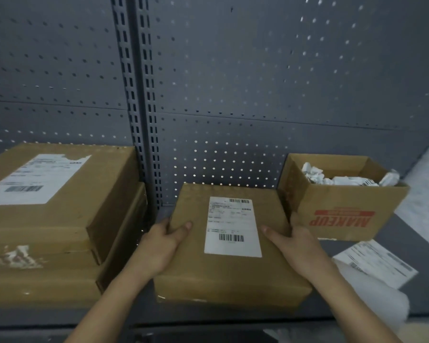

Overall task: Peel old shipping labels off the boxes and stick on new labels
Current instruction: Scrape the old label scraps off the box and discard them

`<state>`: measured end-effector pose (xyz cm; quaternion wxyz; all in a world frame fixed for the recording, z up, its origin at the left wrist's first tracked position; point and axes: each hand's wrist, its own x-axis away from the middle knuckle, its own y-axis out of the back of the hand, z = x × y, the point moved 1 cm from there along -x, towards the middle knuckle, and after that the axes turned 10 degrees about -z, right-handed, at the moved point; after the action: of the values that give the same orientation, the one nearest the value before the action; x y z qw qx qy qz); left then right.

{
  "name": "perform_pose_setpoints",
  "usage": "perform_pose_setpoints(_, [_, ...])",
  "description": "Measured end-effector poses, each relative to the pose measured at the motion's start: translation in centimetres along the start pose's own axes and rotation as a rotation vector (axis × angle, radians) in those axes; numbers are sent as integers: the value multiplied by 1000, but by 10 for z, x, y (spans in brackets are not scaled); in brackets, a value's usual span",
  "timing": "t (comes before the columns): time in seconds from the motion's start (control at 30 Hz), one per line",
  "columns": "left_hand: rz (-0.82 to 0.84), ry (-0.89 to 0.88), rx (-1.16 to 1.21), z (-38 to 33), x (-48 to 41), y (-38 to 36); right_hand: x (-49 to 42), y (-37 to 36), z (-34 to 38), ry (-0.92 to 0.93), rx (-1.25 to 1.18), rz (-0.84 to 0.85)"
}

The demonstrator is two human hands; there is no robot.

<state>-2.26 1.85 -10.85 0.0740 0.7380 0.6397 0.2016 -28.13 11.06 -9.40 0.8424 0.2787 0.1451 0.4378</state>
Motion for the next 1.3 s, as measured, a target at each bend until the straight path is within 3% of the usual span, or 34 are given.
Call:
perform_pose_setpoints(0.1, [-22, 6, 45, 2, 6, 0, 1, -3, -5, -104, -208, 26])
perform_pose_setpoints(0.27, [-55, 15, 66, 9, 15, 4, 10, -3, -5, -122, -382, 65])
perform_pose_setpoints(0.57, [-30, -107, 103, 10, 40, 26, 71, -4, 1, -139, -458, -70])
perform_pose_setpoints(0.9, [216, -333, 48, 5, 70, 26, 182, 11, -3, -191, -428, -459])
perform_pose_setpoints(1.3, [637, -530, -2, -44, 153, -140, 292, 113, -102, -366, -381, -956])
